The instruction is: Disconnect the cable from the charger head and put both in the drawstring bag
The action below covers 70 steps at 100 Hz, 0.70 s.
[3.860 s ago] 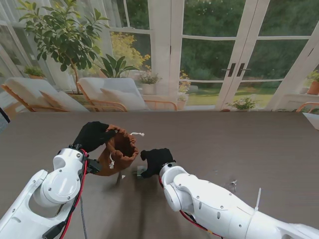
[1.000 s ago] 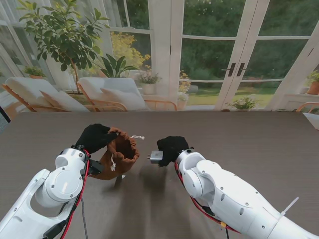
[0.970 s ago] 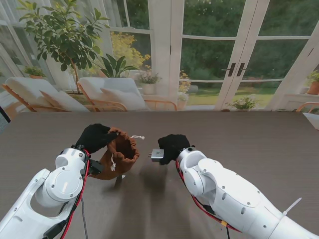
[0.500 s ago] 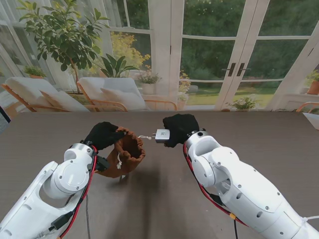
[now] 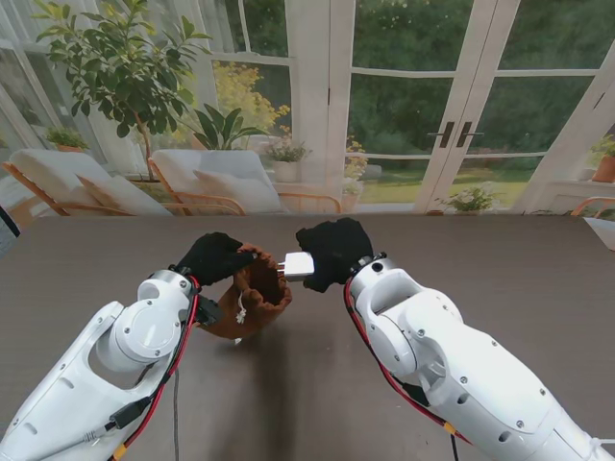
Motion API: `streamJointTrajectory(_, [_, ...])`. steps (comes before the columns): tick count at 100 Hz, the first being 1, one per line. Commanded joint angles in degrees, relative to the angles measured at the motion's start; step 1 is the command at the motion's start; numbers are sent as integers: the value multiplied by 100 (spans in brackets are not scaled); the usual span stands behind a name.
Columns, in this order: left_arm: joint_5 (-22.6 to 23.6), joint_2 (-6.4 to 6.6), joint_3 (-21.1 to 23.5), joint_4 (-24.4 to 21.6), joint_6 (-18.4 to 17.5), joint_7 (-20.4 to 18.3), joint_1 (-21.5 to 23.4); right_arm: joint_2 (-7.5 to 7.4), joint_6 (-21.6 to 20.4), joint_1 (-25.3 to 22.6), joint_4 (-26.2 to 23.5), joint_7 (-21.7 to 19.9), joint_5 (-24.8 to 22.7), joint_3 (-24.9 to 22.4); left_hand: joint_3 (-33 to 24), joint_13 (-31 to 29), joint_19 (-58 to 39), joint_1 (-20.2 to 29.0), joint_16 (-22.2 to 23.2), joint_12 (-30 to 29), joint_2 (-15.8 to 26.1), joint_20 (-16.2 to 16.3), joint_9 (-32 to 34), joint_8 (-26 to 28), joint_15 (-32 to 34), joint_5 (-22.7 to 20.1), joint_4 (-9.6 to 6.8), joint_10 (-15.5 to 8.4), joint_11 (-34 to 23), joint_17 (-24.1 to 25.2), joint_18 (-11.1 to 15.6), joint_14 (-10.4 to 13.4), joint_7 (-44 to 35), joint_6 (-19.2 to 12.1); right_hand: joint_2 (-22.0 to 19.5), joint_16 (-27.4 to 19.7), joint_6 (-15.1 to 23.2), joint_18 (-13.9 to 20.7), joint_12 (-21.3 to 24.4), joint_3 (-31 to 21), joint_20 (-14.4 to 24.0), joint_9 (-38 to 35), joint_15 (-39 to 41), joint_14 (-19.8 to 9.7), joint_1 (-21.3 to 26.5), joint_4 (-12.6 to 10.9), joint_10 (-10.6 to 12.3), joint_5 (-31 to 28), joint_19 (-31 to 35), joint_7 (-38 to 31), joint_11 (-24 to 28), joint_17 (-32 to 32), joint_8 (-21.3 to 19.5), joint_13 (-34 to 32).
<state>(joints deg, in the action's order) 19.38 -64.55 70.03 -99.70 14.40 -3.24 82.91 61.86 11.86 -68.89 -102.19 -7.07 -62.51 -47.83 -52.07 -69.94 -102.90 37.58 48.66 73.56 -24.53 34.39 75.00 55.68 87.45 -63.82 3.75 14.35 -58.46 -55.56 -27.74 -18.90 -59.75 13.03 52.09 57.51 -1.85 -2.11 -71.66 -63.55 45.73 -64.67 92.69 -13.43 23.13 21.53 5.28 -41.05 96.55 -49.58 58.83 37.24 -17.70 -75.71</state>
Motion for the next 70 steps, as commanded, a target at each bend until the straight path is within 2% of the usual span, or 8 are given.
streamJointTrajectory(1, [-53,-33,-22,0,-30,-135,-24,14,-63,1,-76,-84,-62,65,-29,-259,-831,260,42,57,122,121,236,0,168,-220,-144,9,-11,-188,29,-32,3,527,-708,30,849,172,-145,-798,160,-141,313,-335,589,-291,-208,-1021,205,-1648,259,2861,-725,-26])
streamJointTrajectory(70, [-264,-47,-274,61,-186,-206,-235,-15,-311,-37,-86,26,-384,236,-23,-259,-825,272,42,38,125,131,238,4,168,-221,-133,10,-20,-210,-13,-32,6,524,-647,56,909,213,-151,-799,161,-160,330,-392,564,-317,-163,-1020,193,-1657,233,2862,-727,-29])
